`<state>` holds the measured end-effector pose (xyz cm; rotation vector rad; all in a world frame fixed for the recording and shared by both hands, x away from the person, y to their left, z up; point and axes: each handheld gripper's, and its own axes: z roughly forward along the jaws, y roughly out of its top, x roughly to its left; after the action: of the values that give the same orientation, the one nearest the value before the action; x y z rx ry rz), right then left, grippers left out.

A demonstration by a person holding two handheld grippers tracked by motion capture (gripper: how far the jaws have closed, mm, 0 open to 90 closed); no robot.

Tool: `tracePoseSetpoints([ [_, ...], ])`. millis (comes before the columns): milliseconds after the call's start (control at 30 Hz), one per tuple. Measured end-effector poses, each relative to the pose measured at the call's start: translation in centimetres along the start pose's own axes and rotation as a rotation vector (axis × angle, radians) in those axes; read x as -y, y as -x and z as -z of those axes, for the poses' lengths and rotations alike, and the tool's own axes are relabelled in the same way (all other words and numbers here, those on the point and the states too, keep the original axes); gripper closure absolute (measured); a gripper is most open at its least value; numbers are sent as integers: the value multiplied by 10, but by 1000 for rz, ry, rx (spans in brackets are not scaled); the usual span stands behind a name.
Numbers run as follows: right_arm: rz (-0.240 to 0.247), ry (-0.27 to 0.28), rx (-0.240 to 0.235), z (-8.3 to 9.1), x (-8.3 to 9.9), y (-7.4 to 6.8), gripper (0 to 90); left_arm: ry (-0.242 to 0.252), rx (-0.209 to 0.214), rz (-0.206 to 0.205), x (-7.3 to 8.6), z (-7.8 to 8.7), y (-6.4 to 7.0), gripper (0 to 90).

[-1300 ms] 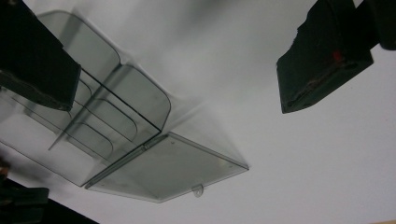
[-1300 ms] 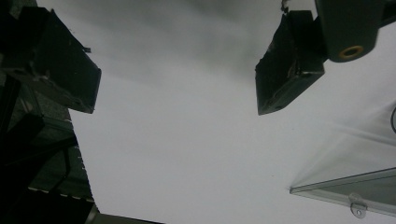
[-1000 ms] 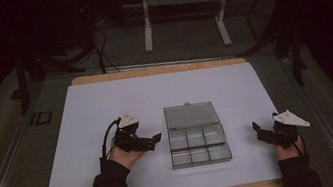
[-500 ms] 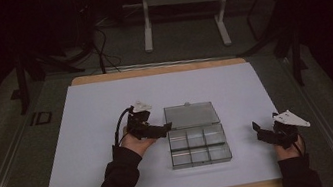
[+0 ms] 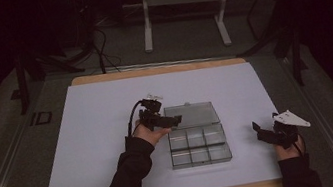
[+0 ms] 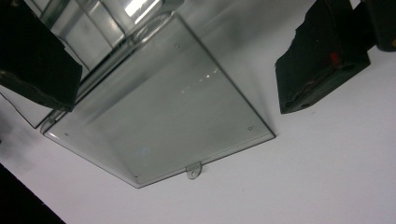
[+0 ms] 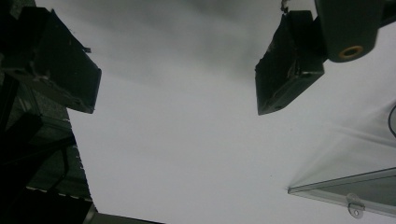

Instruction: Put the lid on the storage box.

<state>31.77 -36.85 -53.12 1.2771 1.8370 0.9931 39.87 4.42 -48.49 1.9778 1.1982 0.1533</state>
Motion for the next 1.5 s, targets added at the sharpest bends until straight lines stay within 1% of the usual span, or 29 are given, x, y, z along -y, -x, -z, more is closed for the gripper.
tracePoseSetpoints([
  [67,1,1,-1,0,0,0,141,-8,10,1,-1,-4,0,14],
  [100,2,0,-1,0,0,0,142,-9,2,5,-1,-6,0,15],
  [167,2,1,-1,0,0,0,142,-8,24,26,-2,-11,-2,15],
  [233,2,1,-2,0,0,0,142,-14,12,38,-1,-14,-4,15],
  [300,3,1,-3,0,0,0,142,-18,24,51,1,-17,-7,17],
  [367,5,0,-2,0,0,-1,142,-19,34,64,3,-19,-11,55],
  [433,9,-1,-2,0,0,-1,142,-19,40,78,5,-21,-15,56],
  [467,9,0,-1,0,0,-1,142,-21,44,88,6,-22,-17,68],
  [567,12,-2,-1,0,0,-1,142,-25,54,102,8,-24,-20,104],
  [700,13,-2,-1,0,0,-1,142,-47,94,131,12,-28,-25,147],
  [767,13,-2,-1,0,0,-1,142,-58,107,135,14,-30,-26,149],
  [800,14,-2,0,0,0,-2,142,-64,120,146,15,-32,-27,149],
  [967,15,-2,-1,0,0,-2,142,-63,134,146,18,-33,-28,167],
  [1033,14,-3,0,0,0,-2,142,-64,132,145,18,-33,-29,182],
  [1067,15,-3,0,0,0,-2,142,-67,159,152,19,-34,-29,191],
  [1133,17,-4,0,-1,0,-2,142,-67,172,153,19,-34,-27,208],
  [1167,17,-4,1,-1,0,-2,142,-71,180,156,19,-34,-27,228],
  [1233,18,-6,1,-1,0,-2,142,-69,188,165,20,-34,-28,238],
  [1267,18,-5,2,-1,0,-2,142,-65,208,174,20,-34,-29,250],
  [1300,18,-6,2,-1,0,-2,142,-62,217,175,21,-34,-30,279],
  [1333,19,-6,2,-1,0,-2,142,-51,225,170,21,-32,-30,299],
  [1367,19,-6,3,-1,0,-2,142,-40,231,165,21,-31,-30,337],
  [1433,20,-7,5,-1,0,-2,142,-17,223,148,20,-27,-30,400],
  [1500,23,-10,4,-1,0,-2,142,-2,228,139,21,-24,-31,452],
])
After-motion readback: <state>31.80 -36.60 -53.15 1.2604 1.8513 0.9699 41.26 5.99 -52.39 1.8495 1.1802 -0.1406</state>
